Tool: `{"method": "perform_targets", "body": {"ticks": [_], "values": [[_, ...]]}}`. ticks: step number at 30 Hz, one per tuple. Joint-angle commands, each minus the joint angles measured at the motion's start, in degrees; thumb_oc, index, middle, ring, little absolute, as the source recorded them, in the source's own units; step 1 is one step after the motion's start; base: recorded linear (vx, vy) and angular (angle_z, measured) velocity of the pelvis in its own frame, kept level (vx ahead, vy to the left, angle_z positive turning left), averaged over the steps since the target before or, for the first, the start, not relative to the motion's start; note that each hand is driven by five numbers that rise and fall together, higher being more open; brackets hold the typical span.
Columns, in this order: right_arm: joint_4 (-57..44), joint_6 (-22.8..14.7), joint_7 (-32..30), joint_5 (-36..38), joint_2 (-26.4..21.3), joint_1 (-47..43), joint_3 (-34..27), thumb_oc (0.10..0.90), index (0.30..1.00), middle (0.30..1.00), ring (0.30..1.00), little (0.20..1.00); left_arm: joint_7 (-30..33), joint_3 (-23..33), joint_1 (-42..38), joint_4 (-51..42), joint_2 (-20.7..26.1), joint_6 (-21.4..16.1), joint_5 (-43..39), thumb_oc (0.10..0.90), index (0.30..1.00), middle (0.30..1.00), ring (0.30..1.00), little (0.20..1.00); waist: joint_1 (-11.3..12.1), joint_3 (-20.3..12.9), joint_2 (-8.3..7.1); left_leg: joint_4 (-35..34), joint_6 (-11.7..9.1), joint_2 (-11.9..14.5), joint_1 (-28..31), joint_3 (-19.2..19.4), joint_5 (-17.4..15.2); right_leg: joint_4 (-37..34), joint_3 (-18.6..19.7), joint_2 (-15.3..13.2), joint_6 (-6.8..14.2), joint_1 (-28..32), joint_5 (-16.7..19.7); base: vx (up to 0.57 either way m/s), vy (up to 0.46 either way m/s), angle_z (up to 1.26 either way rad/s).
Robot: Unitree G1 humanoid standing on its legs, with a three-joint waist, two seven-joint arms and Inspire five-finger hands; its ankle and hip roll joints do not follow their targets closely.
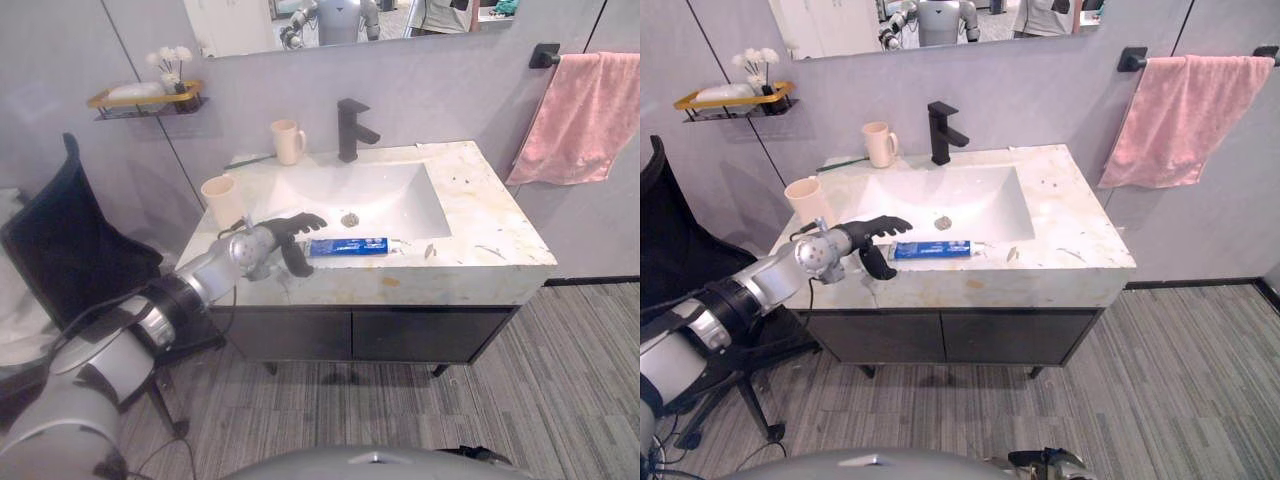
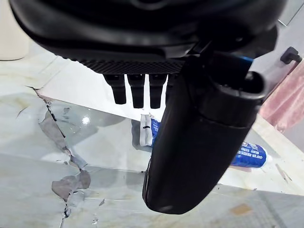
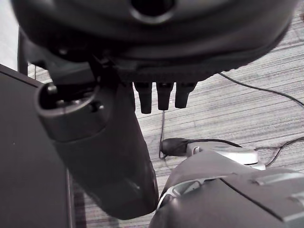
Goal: Organize the bathroom.
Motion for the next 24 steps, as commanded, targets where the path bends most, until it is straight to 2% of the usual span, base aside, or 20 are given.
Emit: {"method": "perform_targets", "body": {"ticks": [1, 24], "values": [[3.9, -0.6, -0.3, -1.1, 0.9, -1.8, 0.4, 0.800, 0.900, 0.900, 0.900, 0.900, 3.3, 7.0, -9.0, 1.8, 4.0, -2.1, 0.8, 0.800, 0.900, 0.900, 0.900, 0.900, 0.7, 0.9, -1.14, 1.3, 2.7, -2.4, 1.5, 5.1, -5.1, 1.9, 4.0, 1.9, 1.0, 0.6, -6.5, 0.00, 0.000, 0.00], [4.8, -0.7, 0.1, -1.2, 1.0, -2.0, 0.6, 0.800, 0.900, 0.900, 0.900, 0.900, 3.5, 7.6, -9.3, 1.9, 4.5, -1.9, -0.4, 0.800, 0.900, 0.900, 0.900, 0.900, 1.0, 1.0, -0.88, 1.9, 2.7, -2.5, 1.4, 5.3, -5.3, 2.8, 3.5, 1.8, 0.9, 0.5, -7.0, 0.00, 0.000, 0.00]]}}
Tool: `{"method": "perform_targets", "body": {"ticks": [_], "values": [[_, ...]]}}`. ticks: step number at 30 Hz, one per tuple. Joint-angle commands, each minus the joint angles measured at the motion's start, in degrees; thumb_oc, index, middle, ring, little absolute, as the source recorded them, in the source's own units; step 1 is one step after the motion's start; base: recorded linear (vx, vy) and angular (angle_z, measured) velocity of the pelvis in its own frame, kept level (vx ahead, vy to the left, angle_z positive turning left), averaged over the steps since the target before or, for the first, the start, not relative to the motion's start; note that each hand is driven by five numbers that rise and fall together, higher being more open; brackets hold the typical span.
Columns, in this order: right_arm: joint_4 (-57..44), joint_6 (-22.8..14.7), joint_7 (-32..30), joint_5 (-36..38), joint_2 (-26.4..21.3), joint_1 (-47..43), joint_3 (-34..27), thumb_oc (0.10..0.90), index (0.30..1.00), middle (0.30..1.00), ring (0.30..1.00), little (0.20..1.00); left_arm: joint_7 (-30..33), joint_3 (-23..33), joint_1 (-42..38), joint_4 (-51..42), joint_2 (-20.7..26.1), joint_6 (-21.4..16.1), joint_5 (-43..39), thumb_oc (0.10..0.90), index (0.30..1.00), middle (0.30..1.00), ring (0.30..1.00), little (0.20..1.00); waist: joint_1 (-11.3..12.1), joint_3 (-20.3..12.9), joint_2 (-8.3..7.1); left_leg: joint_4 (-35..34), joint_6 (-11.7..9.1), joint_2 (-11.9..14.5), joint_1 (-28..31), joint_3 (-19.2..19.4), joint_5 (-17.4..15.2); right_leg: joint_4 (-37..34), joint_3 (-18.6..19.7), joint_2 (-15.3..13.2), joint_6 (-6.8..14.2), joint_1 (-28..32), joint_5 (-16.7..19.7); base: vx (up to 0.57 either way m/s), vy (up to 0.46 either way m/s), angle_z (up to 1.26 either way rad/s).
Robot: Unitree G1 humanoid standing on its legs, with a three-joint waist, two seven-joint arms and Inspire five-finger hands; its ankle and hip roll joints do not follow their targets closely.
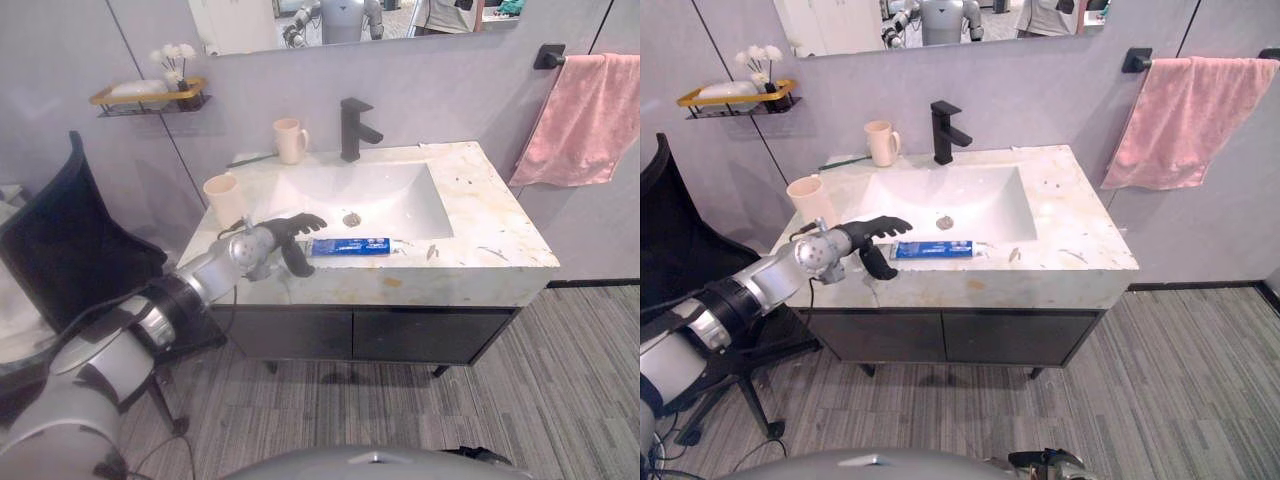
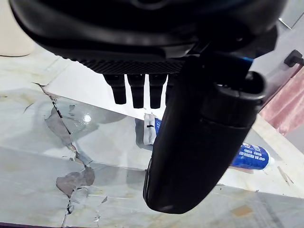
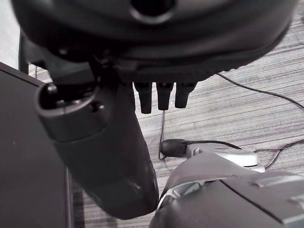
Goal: Organize the bathroom.
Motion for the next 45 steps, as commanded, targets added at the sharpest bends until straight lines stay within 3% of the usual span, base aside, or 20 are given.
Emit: {"method": "perform_targets", "body": {"ticks": [1, 20, 38, 45], "values": [[4.6, -0.7, 0.1, -1.2, 1.0, -2.1, 0.6, 0.800, 0.900, 0.900, 0.900, 0.900, 3.5, 7.6, -9.3, 1.9, 4.5, -2.4, 0.0, 0.800, 0.900, 0.900, 0.900, 0.900, 0.4, 1.0, -0.64, 2.0, 2.7, -2.5, 1.4, 5.3, -5.4, 2.8, 3.5, 1.8, 0.9, 0.5, -7.1, 0.00, 0.000, 0.00], [4.5, -0.2, 0.0, -0.5, 1.3, -2.2, 1.1, 0.800, 0.900, 0.900, 0.900, 0.900, 4.2, 7.8, -9.6, 0.3, 4.2, -3.9, -3.0, 0.800, 0.900, 0.900, 0.900, 0.900, 0.2, 0.8, -0.55, 2.1, 2.6, -2.2, 1.7, 5.3, -5.4, 2.9, 3.9, 2.3, 0.6, 0.7, -7.3, 0.00, 0.000, 0.00], [4.6, -0.1, -0.1, 0.4, 1.2, -2.3, 1.2, 0.800, 0.900, 0.900, 0.900, 0.900, 4.2, 7.8, -10.8, -1.9, 4.7, -2.7, -3.2, 0.800, 0.900, 0.900, 0.900, 0.900, 0.3, 0.8, -0.29, 2.7, 2.3, -1.9, 1.3, 5.6, -5.3, 2.5, 3.9, 2.5, 0.3, 0.8, -7.2, 0.00, -0.002, 0.00], [4.5, 0.0, -0.1, 0.5, 0.9, -2.6, 1.6, 0.800, 0.900, 0.900, 0.900, 0.900, 7.7, 8.2, -11.4, -2.4, 6.6, -6.4, -4.8, 0.800, 0.900, 0.900, 0.900, 0.900, 0.9, 0.9, -0.29, 2.9, 2.1, -1.9, 1.0, 4.9, -5.2, 2.9, 3.5, 2.7, 0.1, 0.8, -7.5, 0.00, 0.000, 0.00]]}}
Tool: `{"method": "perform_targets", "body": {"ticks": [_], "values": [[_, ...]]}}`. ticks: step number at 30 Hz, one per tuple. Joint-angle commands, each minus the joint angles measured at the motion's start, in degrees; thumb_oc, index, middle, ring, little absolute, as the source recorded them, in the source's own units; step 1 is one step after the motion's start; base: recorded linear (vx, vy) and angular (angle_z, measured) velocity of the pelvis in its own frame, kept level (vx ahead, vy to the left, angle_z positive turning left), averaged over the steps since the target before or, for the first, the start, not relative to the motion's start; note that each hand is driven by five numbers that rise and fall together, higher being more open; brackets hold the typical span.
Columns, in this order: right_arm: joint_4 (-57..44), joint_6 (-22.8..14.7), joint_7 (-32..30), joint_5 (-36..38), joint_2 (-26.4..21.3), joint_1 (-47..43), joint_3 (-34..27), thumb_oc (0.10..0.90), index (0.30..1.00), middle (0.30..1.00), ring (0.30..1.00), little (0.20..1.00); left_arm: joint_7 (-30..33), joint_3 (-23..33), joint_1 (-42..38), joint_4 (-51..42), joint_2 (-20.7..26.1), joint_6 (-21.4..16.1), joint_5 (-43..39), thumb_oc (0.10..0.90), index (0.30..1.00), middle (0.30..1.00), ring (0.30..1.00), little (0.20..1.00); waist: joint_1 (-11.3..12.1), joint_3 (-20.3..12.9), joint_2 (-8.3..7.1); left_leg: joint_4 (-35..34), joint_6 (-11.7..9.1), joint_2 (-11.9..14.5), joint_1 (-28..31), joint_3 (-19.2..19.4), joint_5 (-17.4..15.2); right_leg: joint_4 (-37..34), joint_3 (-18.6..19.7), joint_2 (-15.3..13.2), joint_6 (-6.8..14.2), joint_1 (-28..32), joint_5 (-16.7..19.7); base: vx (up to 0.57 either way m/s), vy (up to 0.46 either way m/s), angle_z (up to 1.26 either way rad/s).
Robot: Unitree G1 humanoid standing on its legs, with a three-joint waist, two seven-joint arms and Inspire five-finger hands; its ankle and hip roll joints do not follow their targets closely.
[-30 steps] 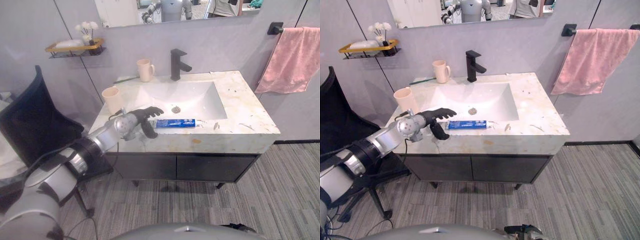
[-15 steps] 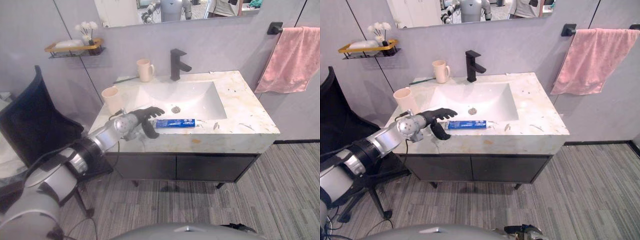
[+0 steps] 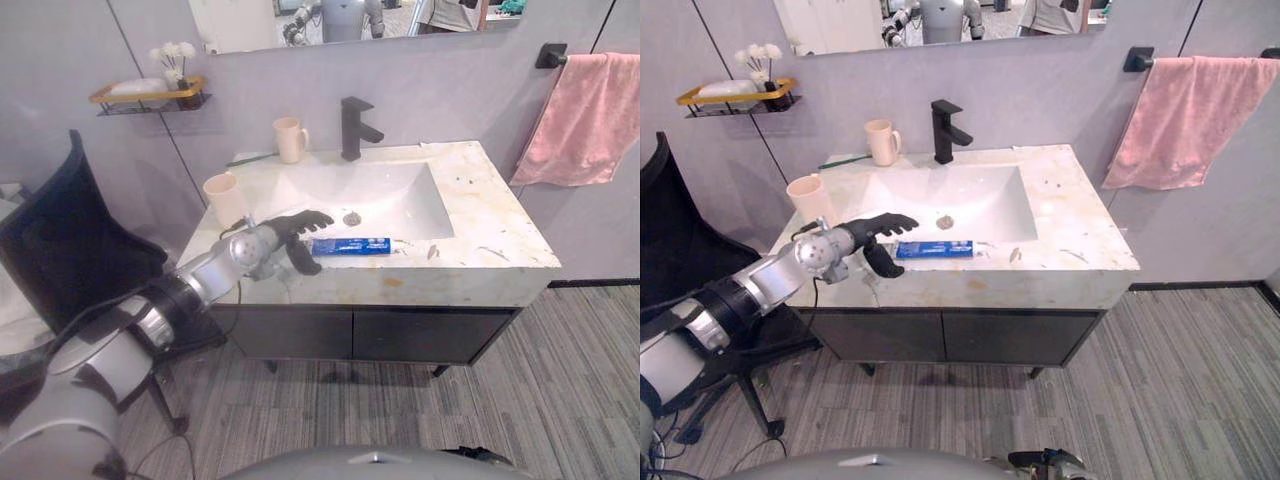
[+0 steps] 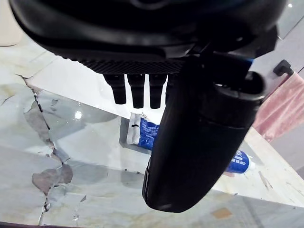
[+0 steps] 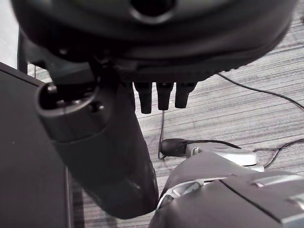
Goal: Organize the bathroom.
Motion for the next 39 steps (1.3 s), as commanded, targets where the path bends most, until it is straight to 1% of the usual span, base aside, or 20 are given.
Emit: {"method": "perform_targets", "body": {"ticks": [1, 8, 13, 14, 17, 18, 19, 26, 28, 33, 34, 39], "values": [[4.0, -0.1, -0.6, 0.8, 0.9, -2.7, 1.5, 0.800, 0.900, 0.900, 0.900, 0.900, 6.5, 8.3, -11.5, -0.7, 6.1, -6.3, -2.1, 0.800, 0.900, 0.900, 0.900, 0.900, 1.0, 0.8, -0.33, 3.0, 2.1, -1.9, 1.0, 4.8, -5.2, 3.1, 3.5, 2.6, 0.0, 0.8, -7.5, 0.00, 0.000, 0.00], [4.1, -0.3, -0.4, 1.8, 0.7, -3.8, 1.6, 0.800, 0.900, 0.900, 0.900, 0.900, 8.3, 10.9, -11.8, -4.7, 6.7, -7.6, -5.5, 0.800, 0.900, 0.900, 0.900, 0.900, 1.9, 0.8, -0.52, 3.0, 2.0, -1.9, 1.0, 4.0, -5.2, 3.2, 3.2, 2.7, -0.4, 1.0, -7.8, -0.03, -0.008, 0.03], [3.9, 0.4, -0.6, 1.9, 0.5, -4.4, 1.8, 0.800, 0.900, 0.900, 0.900, 0.900, 8.4, 11.5, -11.5, -6.1, 6.7, -6.2, -5.9, 0.800, 0.900, 0.900, 0.900, 0.900, 2.1, 0.8, -0.41, 2.5, 1.8, -1.8, 1.2, 3.8, -5.0, 3.1, 3.2, 2.8, -0.6, 1.2, -8.0, -0.01, 0.002, 0.00], [3.9, 0.6, -0.6, 1.8, 0.4, -4.4, 1.7, 0.800, 0.900, 0.900, 0.900, 0.900, 7.6, 11.6, -11.6, -6.0, 6.8, -5.7, -5.2, 0.800, 0.900, 0.900, 0.900, 0.900, 2.2, 0.8, -0.37, 2.4, 1.8, -1.7, 1.4, 3.8, -5.0, 3.0, 3.0, 2.8, -0.5, 1.4, -8.0, 0.00, 0.000, 0.00], [4.2, 0.5, -0.5, 1.7, 0.4, -4.4, 1.6, 0.800, 0.900, 0.900, 0.900, 0.900, 6.5, 11.2, -11.7, -5.4, 6.8, -5.8, -5.4, 0.800, 0.900, 0.900, 0.900, 0.900, 2.2, 0.8, -0.33, 2.2, 1.8, -1.7, 1.5, 3.8, -4.9, 3.0, 3.0, 2.8, -0.5, 1.4, -8.0, 0.00, 0.000, 0.00], [4.2, 0.8, -0.4, 1.7, 0.4, -4.4, 1.5, 0.800, 0.900, 0.900, 0.900, 0.900, 6.1, 10.8, -12.1, -5.2, 6.8, -4.8, -4.7, 0.800, 0.900, 0.900, 0.900, 0.900, 2.1, 0.8, -0.37, 2.1, 1.8, -1.7, 1.5, 3.8, -4.9, 3.0, 2.9, 2.8, -0.4, 1.4, -8.0, 0.00, 0.000, 0.00], [4.3, 0.7, -0.4, 1.7, 0.4, -4.4, 1.5, 0.800, 0.900, 0.900, 0.900, 0.900, 5.6, 10.5, -12.2, -4.9, 6.9, -4.5, -4.9, 0.800, 0.900, 0.900, 0.900, 0.900, 2.1, 0.8, -0.36, 2.1, 1.8, -1.7, 1.6, 3.9, -4.9, 3.1, 2.8, 2.8, -0.4, 1.4, -8.0, 0.00, 0.000, 0.00], [4.4, 0.6, -0.5, 2.2, 0.9, -3.8, 1.6, 0.800, 0.900, 0.900, 0.900, 0.900, 4.4, 9.1, -12.6, -2.6, 6.1, -3.9, -6.2, 0.800, 0.900, 0.900, 0.900, 0.900, 1.6, 0.8, -0.31, 2.1, 1.9, -1.6, 1.5, 4.4, -4.9, 2.8, 3.1, 2.9, -0.2, 1.4, -7.8, 0.00, 0.000, 0.00], [4.4, 0.5, -0.7, 2.4, 1.1, -3.8, 1.7, 0.800, 0.900, 0.900, 0.900, 0.900, 4.3, 9.1, -12.4, -2.4, 5.7, -3.2, -6.4, 0.800, 0.900, 0.900, 0.900, 0.900, 1.4, 0.9, -0.22, 2.2, 1.9, -1.6, 1.5, 4.5, -4.8, 2.8, 3.3, 2.9, -0.3, 1.3, -7.8, 0.00, 0.000, 0.00], [4.2, 0.6, -0.9, 2.7, 1.1, -3.8, 1.6, 0.800, 0.900, 0.900, 0.900, 0.900, 3.9, 9.0, -12.4, -1.4, 5.3, -3.2, -7.0, 0.800, 0.900, 0.900, 0.900, 0.900, 1.3, 1.0, -0.25, 2.6, 1.9, -1.7, 1.2, 4.6, -4.9, 2.8, 3.6, 3.0, -0.2, 1.1, -7.6, 0.00, 0.000, 0.00], [4.0, 0.5, -1.0, 2.8, 1.1, -3.5, 1.6, 0.800, 0.900, 0.900, 0.900, 0.900, 3.2, 9.0, -12.1, -0.6, 5.1, -3.9, -7.8, 0.800, 0.900, 0.900, 0.900, 0.900, 1.1, 1.0, -0.30, 2.7, 1.9, -1.7, 1.2, 4.8, -4.9, 2.8, 3.7, 3.0, -0.2, 1.1, -7.6, 0.03, -0.010, -0.01], [3.8, 0.5, -1.5, 3.0, 1.3, -3.3, 1.7, 0.800, 0.900, 0.900, 0.900, 0.900, 2.6, 8.9, -12.1, -1.3, 4.7, -2.1, -7.9, 0.800, 0.900, 0.900, 0.900, 0.900, 0.8, 1.1, -0.26, 2.9, 2.0, -1.6, 1.2, 4.9, -4.9, 2.8, 4.2, 3.1, -0.2, 0.9, -7.5, 0.01, -0.002, -0.01]]}}
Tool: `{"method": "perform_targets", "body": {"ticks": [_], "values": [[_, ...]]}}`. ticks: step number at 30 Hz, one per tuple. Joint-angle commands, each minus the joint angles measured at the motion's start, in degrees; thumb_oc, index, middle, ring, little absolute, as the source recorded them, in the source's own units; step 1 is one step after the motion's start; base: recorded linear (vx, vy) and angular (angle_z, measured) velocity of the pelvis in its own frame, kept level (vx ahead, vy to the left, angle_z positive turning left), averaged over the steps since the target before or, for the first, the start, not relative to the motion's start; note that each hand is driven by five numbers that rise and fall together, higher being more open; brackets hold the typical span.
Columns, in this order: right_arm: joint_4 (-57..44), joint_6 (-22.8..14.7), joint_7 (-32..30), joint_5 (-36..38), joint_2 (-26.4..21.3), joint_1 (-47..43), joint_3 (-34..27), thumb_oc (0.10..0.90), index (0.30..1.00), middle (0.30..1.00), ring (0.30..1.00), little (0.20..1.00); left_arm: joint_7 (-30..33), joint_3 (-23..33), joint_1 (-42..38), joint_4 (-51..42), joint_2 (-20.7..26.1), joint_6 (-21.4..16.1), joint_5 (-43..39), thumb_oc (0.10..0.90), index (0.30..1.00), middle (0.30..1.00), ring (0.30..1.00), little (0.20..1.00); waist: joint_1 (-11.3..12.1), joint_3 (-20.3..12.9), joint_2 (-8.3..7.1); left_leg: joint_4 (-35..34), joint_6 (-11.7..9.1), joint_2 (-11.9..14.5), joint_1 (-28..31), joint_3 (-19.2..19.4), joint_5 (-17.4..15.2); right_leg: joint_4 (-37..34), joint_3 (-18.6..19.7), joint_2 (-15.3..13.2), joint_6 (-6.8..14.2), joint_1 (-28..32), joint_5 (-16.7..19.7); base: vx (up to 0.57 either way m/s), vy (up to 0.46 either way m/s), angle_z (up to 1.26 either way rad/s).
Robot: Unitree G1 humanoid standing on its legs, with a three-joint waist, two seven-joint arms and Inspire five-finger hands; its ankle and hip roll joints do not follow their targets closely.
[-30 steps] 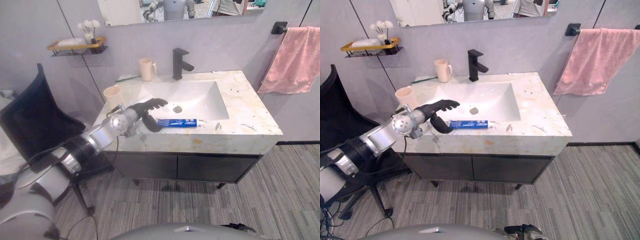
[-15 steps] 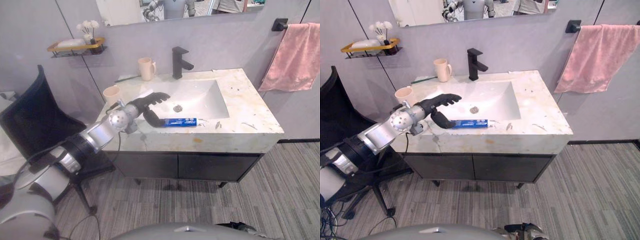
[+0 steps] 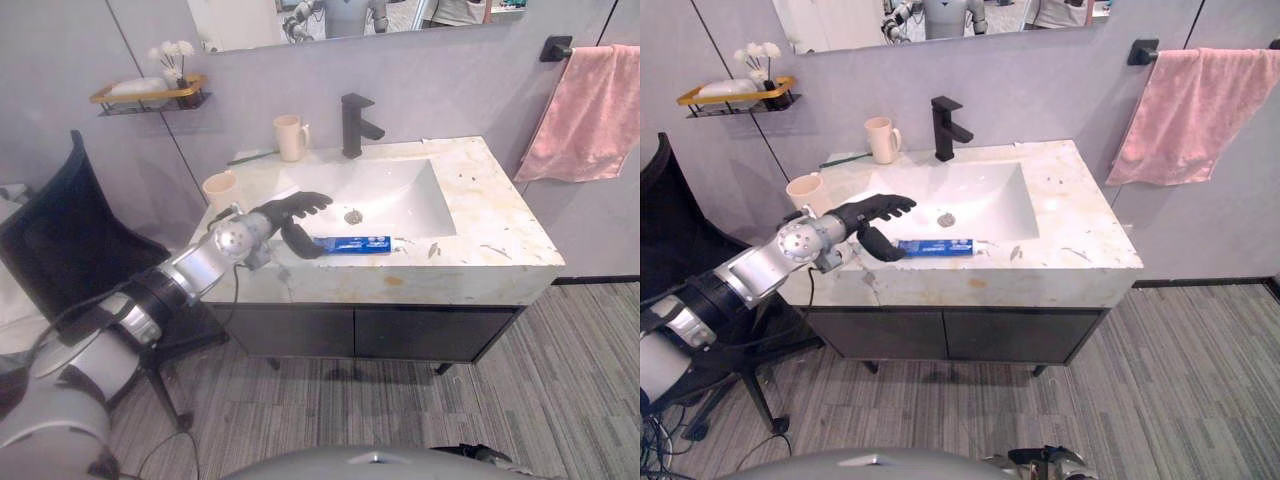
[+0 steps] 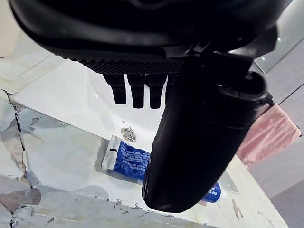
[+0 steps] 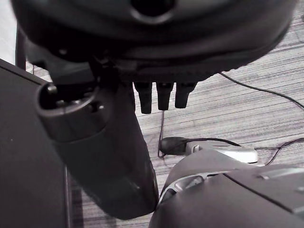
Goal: Organize the bathroom.
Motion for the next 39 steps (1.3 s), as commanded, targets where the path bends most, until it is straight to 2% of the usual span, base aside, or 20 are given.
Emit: {"method": "perform_targets", "body": {"ticks": [1, 21, 38, 39], "values": [[3.8, 0.3, -1.0, 2.0, 1.4, -2.6, 0.9, 0.800, 0.900, 0.900, 0.900, 0.900, 1.9, 5.1, -12.1, 2.5, 1.5, -1.5, -0.3, 0.800, 0.900, 0.900, 0.900, 0.900, 0.6, 0.3, -1.30, 2.9, 2.2, -2.1, 0.8, 5.0, -4.8, 2.8, 4.3, 2.6, 0.1, 0.5, -7.3, 0.00, 0.000, 0.00], [3.2, 0.7, -1.9, 3.0, 1.5, -2.9, 1.3, 0.800, 0.900, 0.900, 0.900, 0.900, 0.4, 4.0, -13.0, -0.1, -0.4, 1.7, -1.4, 0.800, 0.900, 0.900, 0.900, 0.900, 0.1, 0.8, -1.34, 3.0, 2.4, -2.1, 1.0, 5.2, -5.0, 3.1, 4.9, 2.9, 0.1, 0.3, -7.2, 0.00, 0.000, 0.00], [4.4, -0.8, -2.4, 3.2, 1.3, -1.7, -0.4, 0.800, 0.900, 0.900, 0.900, 0.900, -0.8, 4.0, -12.1, 1.0, -1.8, 4.2, 0.5, 0.800, 0.900, 0.900, 0.900, 0.900, -0.8, 1.0, -1.10, 3.1, 2.2, -1.9, 0.9, 5.6, -4.7, 2.7, 5.5, 3.1, 0.2, 0.1, -6.8, 0.00, 0.000, 0.00], [4.5, -0.9, -2.4, 3.3, 1.2, -1.7, -0.5, 0.800, 0.900, 0.900, 0.900, 0.900, -0.9, 4.0, -12.1, 1.0, -1.7, 4.4, 0.6, 0.762, 0.844, 0.844, 0.844, 0.844, -0.9, 1.0, -1.06, 3.1, 2.2, -1.9, 0.9, 5.6, -4.7, 2.8, 5.5, 3.1, 0.2, 0.0, -6.8, 0.03, 0.005, -0.01]]}}
